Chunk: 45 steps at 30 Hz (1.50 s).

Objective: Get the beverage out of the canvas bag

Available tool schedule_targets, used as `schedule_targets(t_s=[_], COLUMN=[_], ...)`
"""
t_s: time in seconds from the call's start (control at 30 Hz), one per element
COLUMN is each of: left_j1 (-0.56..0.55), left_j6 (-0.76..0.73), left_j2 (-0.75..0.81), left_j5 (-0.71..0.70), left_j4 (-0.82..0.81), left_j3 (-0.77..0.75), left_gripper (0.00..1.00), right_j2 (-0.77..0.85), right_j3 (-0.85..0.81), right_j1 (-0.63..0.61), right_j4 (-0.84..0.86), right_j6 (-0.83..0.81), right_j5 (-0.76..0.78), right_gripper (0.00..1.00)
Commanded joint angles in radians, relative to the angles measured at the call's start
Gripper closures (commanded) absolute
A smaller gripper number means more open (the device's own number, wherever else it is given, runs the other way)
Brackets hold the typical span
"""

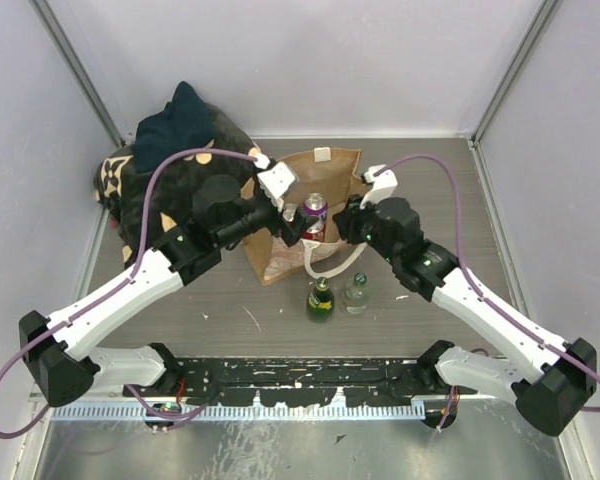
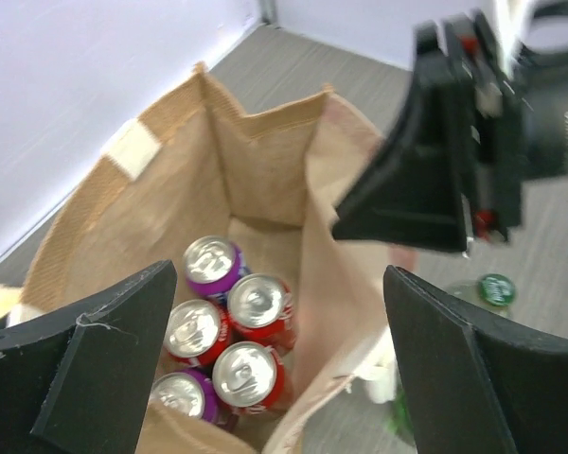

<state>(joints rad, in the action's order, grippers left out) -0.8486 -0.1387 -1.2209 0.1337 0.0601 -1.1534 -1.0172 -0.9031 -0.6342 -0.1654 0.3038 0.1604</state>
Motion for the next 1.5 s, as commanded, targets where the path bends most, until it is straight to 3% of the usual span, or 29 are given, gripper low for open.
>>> schedule_targets(t_s=[0.0,0.27,0.73,0.93,1.13,1.47], left_j1=[0.07,0.131,0.204,0.231,0.238,0.242], left_j6=[0.035,0.086,0.247,0.235,0.161,0.085], left_j2=[-0.01,-0.077,-0.319,-0.453,-0.56,-0.577], left_j5=[-0.016,0.018,0.229,0.252,0.248,0.235], left_j4=[-0.063,-0.155,-0.29,-0.192,-0.046,0.012], left_j3=[-0.004,-0.054,-0.21,-0.313,-0.405,-0.309], left_gripper=[0.02,0.02,0.02,0.02,0.02,0.02], right_j2=[-0.056,-0.1,-0.133,-0.086,-0.051,0.022], right_j3=[0.017,0.107,0.135,0.125,0.09,0.014], right_j1=[-0.086,-0.218,-0.229,-0.229,-0.23,-0.229], right_j4=[0.099,0.128,0.114,0.109,0.065,-0.073], right_j6=[0.012,0.021,0.006,-0.01,-0.021,-0.088], right_j5=[-0.033,-0.041,0.004,0.047,0.122,0.327], right_gripper=[0.72,0.72,0.74,0.72,0.59,0.48])
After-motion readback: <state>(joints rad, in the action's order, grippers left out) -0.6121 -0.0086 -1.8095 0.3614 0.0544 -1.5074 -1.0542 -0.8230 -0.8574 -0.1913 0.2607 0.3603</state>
